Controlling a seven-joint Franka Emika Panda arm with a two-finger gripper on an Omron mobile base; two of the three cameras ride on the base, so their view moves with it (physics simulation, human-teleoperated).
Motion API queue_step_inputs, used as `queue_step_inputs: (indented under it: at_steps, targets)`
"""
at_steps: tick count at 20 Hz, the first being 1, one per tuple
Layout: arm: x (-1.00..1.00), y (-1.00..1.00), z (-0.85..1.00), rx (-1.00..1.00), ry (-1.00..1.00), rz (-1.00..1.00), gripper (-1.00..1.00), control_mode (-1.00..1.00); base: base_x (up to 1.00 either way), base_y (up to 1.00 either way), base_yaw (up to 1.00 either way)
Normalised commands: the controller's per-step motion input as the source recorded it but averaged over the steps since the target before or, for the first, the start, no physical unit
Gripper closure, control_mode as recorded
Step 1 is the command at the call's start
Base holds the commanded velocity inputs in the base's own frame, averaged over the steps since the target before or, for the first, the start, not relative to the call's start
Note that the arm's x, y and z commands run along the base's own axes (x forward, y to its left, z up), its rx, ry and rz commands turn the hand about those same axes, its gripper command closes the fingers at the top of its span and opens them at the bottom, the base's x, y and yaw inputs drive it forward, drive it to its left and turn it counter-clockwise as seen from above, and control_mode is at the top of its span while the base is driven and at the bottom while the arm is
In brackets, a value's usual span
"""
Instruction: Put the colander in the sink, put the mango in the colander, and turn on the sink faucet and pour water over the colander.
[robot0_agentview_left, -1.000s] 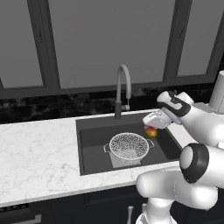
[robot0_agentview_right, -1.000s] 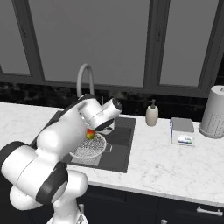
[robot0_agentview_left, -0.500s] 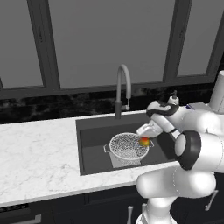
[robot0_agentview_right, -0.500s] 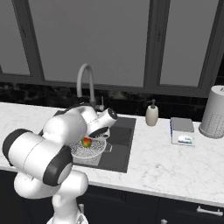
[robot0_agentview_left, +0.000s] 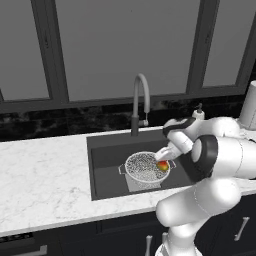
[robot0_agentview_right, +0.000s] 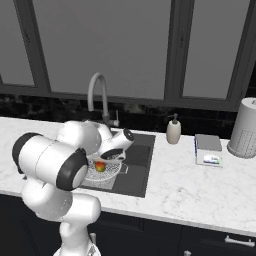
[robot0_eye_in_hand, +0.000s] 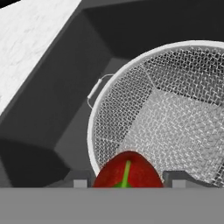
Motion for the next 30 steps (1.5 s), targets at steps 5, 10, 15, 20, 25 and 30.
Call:
queue_step_inputs:
  at_steps: [5,10,15,20,25,30]
  targets:
    - [0.20,0.14,-0.41,-0.06,0.00,0.03,1.00,-1.00,0.00,0.00,0.00]
    - [0.16,0.11,-0.49,-0.09,0.00,0.02,1.00,-1.00,0.00,0.00,0.00]
    - [0.10,0.08,-0.46,-0.08,0.00,0.02,1.00,-1.00,0.00,0.00,0.00]
    - [0.03,0.01,-0.25,-0.03,-0.04,0.02,1.00,-1.00,0.00,0.00,0.00]
    - [0.00,0.00,0.00,0.00,-0.19,0.00,-1.00,-1.00,0.00,0.00,0.00]
    - [0.00,0.00,0.00,0.00,-0.18,0.00,-1.00,-1.00,0.00,0.00,0.00]
